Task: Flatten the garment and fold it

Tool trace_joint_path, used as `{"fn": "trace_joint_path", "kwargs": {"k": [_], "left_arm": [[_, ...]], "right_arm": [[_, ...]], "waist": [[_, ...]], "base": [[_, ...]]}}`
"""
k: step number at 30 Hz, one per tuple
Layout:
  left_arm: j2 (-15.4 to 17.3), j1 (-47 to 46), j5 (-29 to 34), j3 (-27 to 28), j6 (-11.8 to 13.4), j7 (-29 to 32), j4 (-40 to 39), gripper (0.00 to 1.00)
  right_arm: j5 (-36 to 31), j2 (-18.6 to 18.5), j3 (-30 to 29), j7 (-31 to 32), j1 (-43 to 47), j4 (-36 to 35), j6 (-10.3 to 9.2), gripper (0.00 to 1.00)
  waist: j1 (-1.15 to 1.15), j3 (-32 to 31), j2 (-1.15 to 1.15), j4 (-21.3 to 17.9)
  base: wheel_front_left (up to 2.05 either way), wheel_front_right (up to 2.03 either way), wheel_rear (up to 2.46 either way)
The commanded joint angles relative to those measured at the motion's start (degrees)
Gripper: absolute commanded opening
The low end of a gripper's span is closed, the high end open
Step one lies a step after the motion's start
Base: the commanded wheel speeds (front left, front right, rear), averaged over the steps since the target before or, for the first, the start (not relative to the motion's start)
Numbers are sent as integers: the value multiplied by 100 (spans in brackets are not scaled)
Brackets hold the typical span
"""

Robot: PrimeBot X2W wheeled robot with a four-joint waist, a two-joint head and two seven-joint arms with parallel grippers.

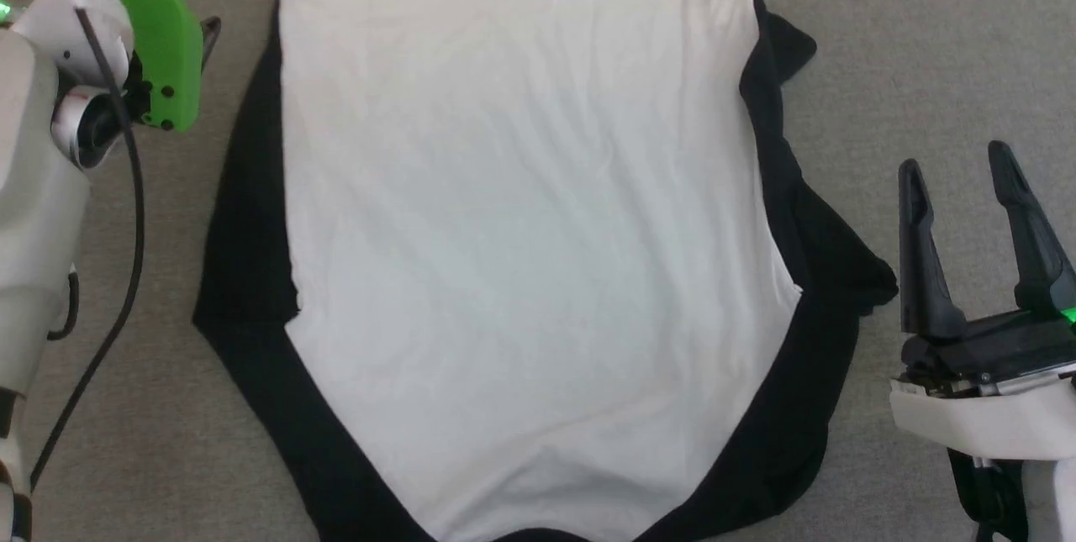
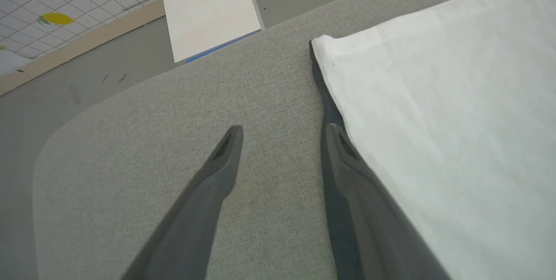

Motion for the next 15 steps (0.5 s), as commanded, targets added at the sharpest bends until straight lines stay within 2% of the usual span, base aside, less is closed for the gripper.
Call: {"fn": "trace_joint_path", "kwargs": {"k": [1,5,9,15], "left_arm": [[-23,-144,-75,-84,-29,149,55,100],[-6,-330,-198,-418,-39,566,130,100],[174,-390,-248,-839,-41,878,167,100],[412,-261,-718,-1348,-42,1430,84,100]], "right_arm": [[-52,9,-5,-31,-118,-40,-9,100],[-72,22,-1,-31,-194,-61,-9,100],[-96,32,34,-32,-264,-52,-9,100],[-122,51,54,-32,-324,-32,-9,100]], "waist": [[-1,408,0,-283],[-1,603,0,-325],[-1,727,0,-362],[-1,787,0,-365]], "base": [[0,0,0],[0,0,0],[0,0,0],[0,0,0]]}}
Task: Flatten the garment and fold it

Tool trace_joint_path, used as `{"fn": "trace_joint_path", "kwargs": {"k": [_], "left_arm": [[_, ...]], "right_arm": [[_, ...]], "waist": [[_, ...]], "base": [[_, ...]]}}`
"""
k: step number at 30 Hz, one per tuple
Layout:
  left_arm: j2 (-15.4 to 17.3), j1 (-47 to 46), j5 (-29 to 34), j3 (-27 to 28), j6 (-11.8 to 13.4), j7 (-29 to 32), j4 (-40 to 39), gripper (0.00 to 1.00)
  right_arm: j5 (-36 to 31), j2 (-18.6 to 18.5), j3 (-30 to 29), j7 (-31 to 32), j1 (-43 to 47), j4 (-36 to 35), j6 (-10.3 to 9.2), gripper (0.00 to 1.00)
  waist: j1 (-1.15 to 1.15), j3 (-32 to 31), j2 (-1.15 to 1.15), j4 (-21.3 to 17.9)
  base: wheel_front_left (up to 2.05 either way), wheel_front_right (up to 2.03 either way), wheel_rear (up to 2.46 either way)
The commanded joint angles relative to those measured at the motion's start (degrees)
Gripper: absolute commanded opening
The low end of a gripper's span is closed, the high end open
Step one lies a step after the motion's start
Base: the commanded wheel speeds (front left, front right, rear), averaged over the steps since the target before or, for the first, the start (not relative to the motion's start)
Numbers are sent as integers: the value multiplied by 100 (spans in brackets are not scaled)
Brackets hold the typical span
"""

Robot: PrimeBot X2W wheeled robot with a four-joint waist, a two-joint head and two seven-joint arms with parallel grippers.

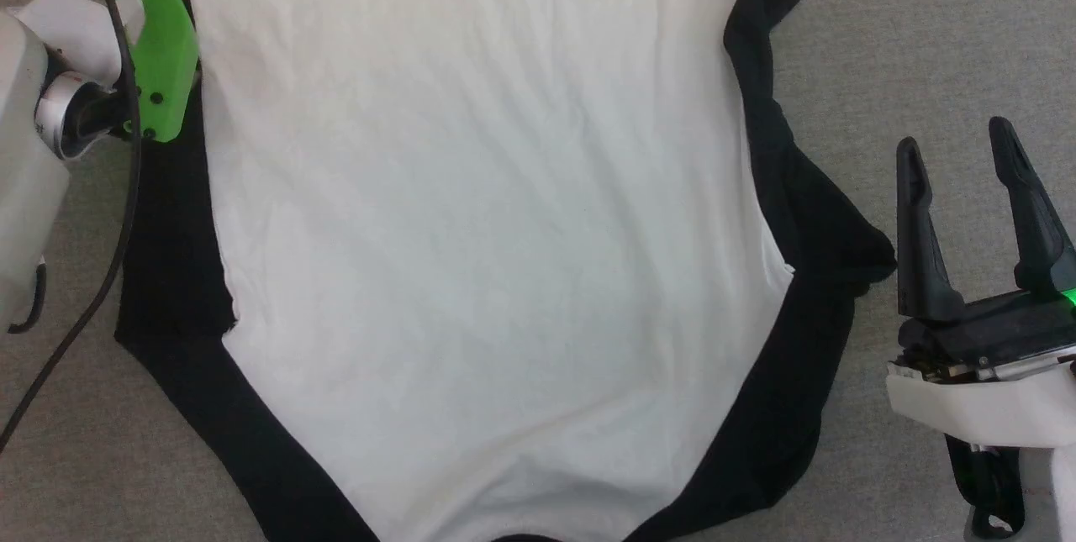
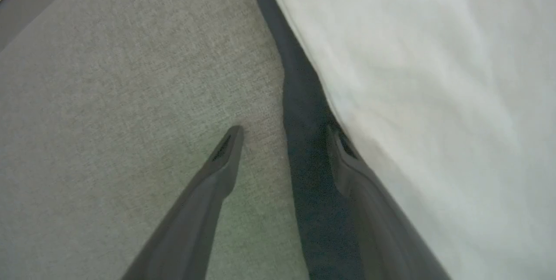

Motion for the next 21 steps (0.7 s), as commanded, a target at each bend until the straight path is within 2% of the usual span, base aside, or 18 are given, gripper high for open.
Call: {"fn": "trace_joint_path", "kwargs": {"k": [1,2,3,9,13,21], "left_arm": [[34,187,-147,-194,-39,137,23,100],[58,217,-287,-227,-39,166,-29,34],[73,230,-388,-242,-39,158,-77,0],[164,188,-541,-305,-39,-233,-147,0],[182,269,-569,-281,-39,-710,-124,0],[531,688,-556,-340,-39,-1860,-623,0]], "right_arm": [[-41,29,16,-32,-99,-5,-9,100],[-44,31,18,-32,-105,0,-9,100],[-45,33,14,-32,-108,4,-9,100],[-58,24,29,-32,-95,40,-9,100],[-64,47,-66,-32,53,124,-9,100],[-64,103,-157,-32,529,326,-9,100]], "waist": [[-1,18,0,-13],[-1,17,0,-10],[-1,15,0,-2],[-1,-168,0,119],[-1,-575,0,307],[-1,-1501,0,714]], "base": [[0,0,0],[0,0,0],[0,0,0],[0,0,0],[0,0,0],[0,0,0]]}}
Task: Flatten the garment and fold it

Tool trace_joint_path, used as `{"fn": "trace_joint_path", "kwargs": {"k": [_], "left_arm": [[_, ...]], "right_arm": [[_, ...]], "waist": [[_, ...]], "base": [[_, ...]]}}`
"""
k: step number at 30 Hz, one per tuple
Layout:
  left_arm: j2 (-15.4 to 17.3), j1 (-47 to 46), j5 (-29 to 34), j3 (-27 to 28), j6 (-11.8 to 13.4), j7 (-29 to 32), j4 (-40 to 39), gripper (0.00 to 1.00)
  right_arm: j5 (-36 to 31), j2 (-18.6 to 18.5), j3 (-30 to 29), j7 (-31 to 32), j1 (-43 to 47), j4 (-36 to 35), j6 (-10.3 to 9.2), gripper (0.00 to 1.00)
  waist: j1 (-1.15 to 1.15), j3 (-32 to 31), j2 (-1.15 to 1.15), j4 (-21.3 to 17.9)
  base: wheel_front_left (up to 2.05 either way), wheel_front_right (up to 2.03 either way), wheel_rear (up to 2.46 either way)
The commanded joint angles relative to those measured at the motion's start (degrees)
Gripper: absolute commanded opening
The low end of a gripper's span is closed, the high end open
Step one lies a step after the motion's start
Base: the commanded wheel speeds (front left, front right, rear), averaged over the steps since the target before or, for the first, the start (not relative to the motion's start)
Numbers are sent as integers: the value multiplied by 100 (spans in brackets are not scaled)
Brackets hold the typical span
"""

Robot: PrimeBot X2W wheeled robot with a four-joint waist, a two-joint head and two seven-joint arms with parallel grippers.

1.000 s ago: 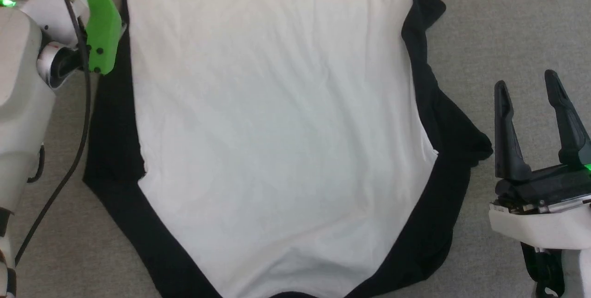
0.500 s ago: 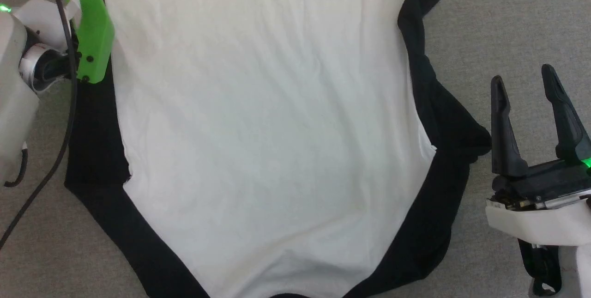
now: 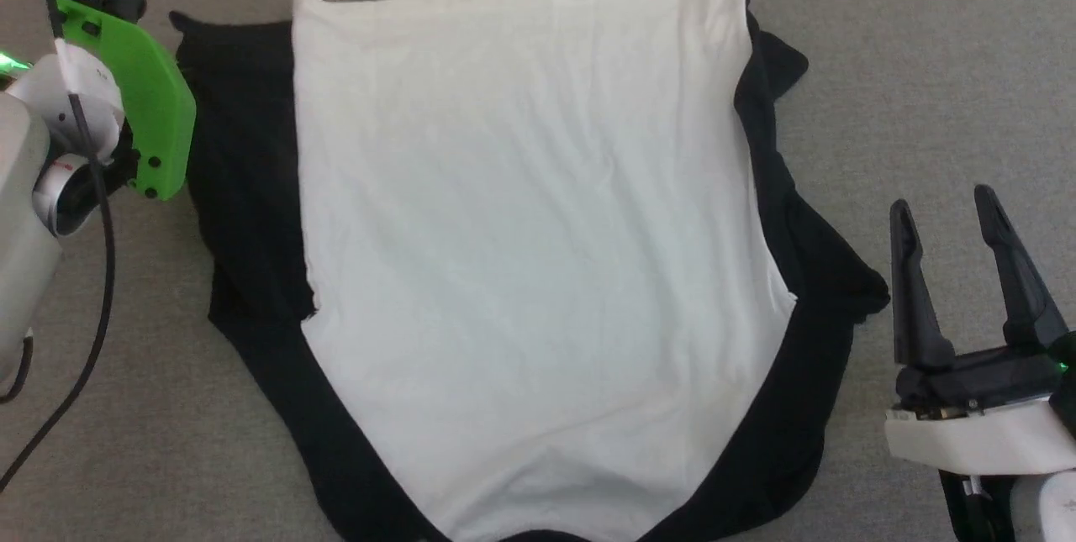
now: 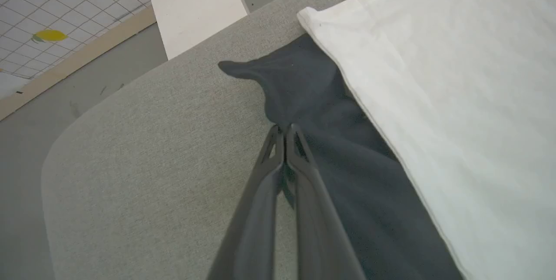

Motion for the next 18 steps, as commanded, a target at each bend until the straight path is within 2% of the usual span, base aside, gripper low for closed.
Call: {"fn": "trace_joint_path", "kwargs": {"k": [1,9,14,18], "left_arm": [[78,127,18,-48,3,-170,-186,0],[179,537,318,-350,30,-650,-1647,0],[80,832,522,-587,210,-714,-2676,0],[-128,1078,581,-788,287,-796,-3291,0]], "right_arm": [[-24,52,-27,-28,120,35,-9,100],[-51,105,-26,-28,462,165,-9,100],[-69,124,-45,-28,595,238,-9,100],[-93,167,-88,-28,683,308,-9,100]], "waist": [[0,-636,0,411],[0,-1134,0,603],[0,-1316,0,572],[0,-1380,0,485]], "base": [[0,0,0],[0,0,0],[0,0,0],[0,0,0]]}}
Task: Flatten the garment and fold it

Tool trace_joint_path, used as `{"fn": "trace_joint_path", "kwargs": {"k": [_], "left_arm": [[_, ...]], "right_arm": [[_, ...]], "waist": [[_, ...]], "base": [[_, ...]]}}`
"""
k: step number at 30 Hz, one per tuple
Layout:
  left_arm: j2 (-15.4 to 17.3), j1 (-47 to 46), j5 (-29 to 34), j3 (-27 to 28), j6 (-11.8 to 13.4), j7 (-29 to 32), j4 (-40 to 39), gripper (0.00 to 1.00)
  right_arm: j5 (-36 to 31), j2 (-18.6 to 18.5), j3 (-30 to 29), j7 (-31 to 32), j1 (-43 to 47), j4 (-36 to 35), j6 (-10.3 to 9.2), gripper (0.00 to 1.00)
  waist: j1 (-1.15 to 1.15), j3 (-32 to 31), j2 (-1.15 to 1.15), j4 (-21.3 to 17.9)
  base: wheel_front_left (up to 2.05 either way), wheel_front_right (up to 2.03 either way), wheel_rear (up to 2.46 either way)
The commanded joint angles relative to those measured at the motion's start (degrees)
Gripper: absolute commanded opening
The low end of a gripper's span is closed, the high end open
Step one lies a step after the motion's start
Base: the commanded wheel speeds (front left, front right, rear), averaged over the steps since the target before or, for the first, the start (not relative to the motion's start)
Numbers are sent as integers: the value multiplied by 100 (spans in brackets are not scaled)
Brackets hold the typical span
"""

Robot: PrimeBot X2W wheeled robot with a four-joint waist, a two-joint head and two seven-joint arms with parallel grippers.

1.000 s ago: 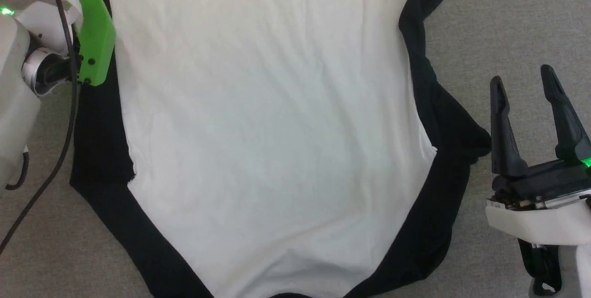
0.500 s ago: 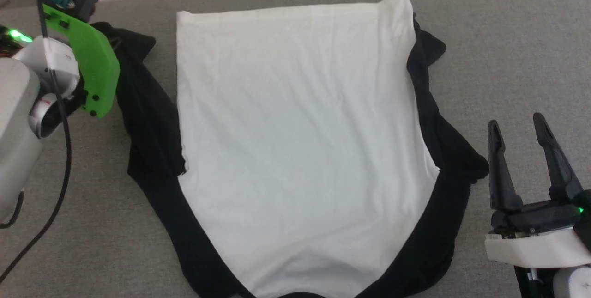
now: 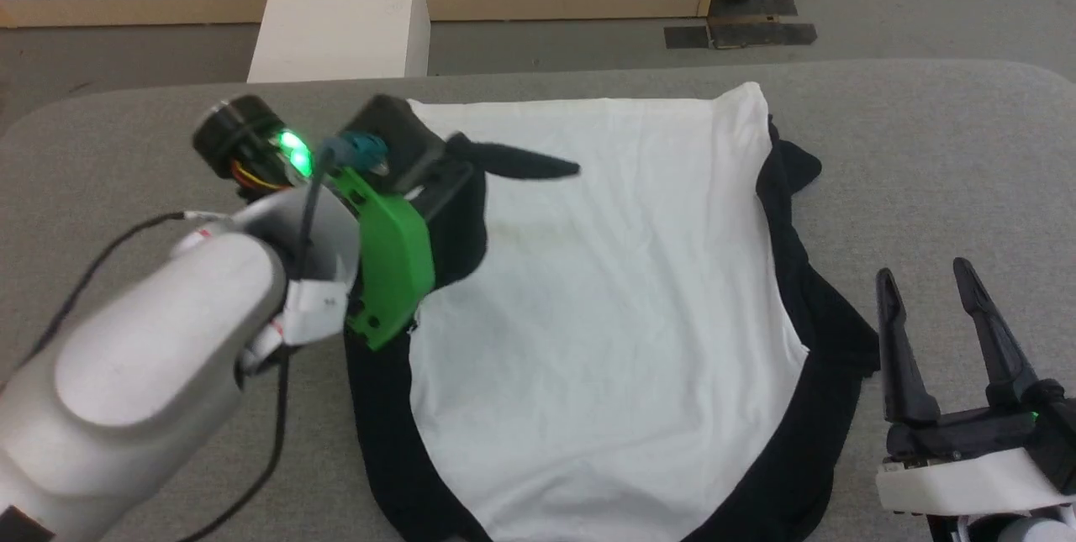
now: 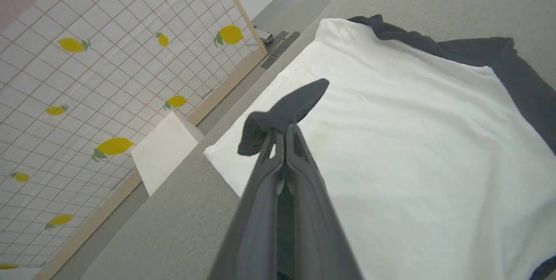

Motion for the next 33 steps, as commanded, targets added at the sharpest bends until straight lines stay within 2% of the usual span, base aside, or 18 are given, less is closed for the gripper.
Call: {"fn": "trace_joint_path", "kwargs": {"k": [1,6,10,14,18,25,26,27,29,33], "left_arm": [[-95,160,44,-36,45,-84,-93,0],[-629,527,168,-474,-8,-402,-130,0],[-1266,809,400,-904,-35,-781,365,0],[-1817,1103,375,-1220,-81,-1034,1020,0],[-2143,1312,367,-1467,-158,-1131,1789,0],[-2417,1471,595,-1681,-238,-1213,2862,0],[-2438,1480,612,-1690,-242,-1289,2946,34],[-2448,1478,631,-1693,-244,-1404,2986,100],[-2450,1457,670,-1660,-240,-1731,3003,100],[-2376,1505,546,-1212,4,-2597,2696,100]], "right_arm": [[-64,43,-40,-28,85,33,-9,100],[-84,118,-258,-28,88,112,-9,100],[-91,153,-302,-28,-1,239,-9,100],[-98,168,-346,-28,-120,351,-9,100],[-87,182,-401,-28,-228,449,-9,100],[-84,193,-383,-28,-362,567,-9,100],[-80,182,-370,-28,-387,583,-9,100],[-71,164,-362,-28,-411,587,-9,100],[-50,87,-371,-28,-473,577,-9,100],[15,-214,-490,-28,-714,531,-9,100]], "waist": [[0,-60,0,-40],[0,10,0,-150],[0,161,0,-266],[0,350,0,-368],[0,521,0,-438],[0,579,0,-440],[0,547,0,-432],[0,512,0,-425],[0,418,0,-400],[0,244,0,-309]], "base": [[0,0,0],[0,0,0],[0,0,0],[0,0,0],[0,0,0],[0,0,0],[0,0,0],[0,0,0],[0,0,0],[0,0,0]]}}
